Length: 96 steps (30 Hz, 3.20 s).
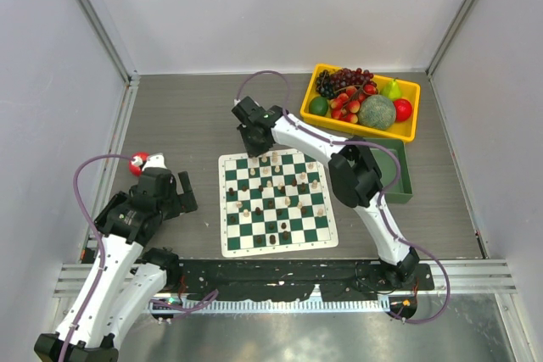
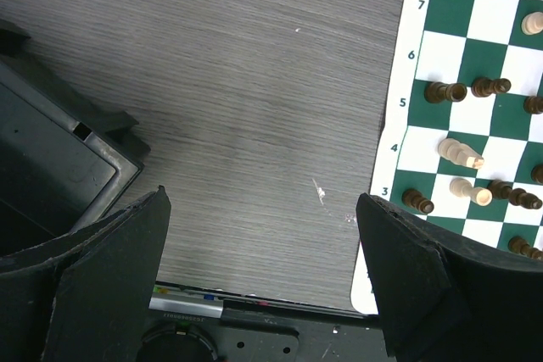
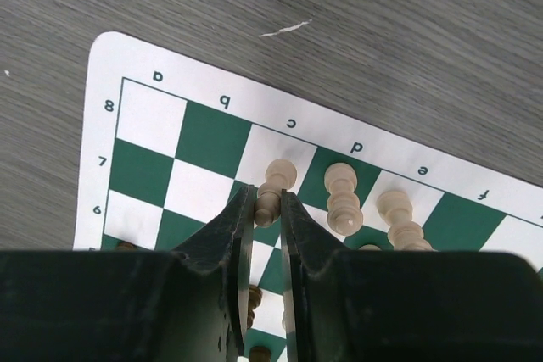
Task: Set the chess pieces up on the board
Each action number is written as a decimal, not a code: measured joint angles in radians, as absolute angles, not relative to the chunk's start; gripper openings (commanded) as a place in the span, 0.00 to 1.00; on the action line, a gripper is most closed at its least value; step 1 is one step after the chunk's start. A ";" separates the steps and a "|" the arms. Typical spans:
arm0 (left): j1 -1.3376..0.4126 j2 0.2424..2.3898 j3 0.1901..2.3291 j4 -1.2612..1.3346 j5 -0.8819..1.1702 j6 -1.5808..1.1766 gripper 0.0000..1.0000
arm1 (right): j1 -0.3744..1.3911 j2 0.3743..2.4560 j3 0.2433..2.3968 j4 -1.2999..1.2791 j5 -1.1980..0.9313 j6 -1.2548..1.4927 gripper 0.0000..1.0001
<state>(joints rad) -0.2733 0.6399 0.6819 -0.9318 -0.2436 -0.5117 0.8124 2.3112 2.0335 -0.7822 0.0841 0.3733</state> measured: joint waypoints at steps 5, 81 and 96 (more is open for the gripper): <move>-0.273 0.646 0.682 -0.932 -0.243 -0.512 1.00 | 0.812 2.297 2.029 -0.772 0.082 0.373 0.19; -0.273 0.617 0.682 -0.932 -0.269 -0.514 0.99 | 1.053 2.139 1.736 -0.731 -0.036 0.392 0.49; -0.273 0.618 0.682 -0.932 -0.269 -0.514 0.99 | 1.053 2.164 1.778 -0.736 -0.032 0.395 0.43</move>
<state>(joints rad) -0.2733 0.6178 0.6815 -0.9318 -0.2691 -0.5144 1.0534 2.1639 1.7782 -0.7357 -0.0319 0.3954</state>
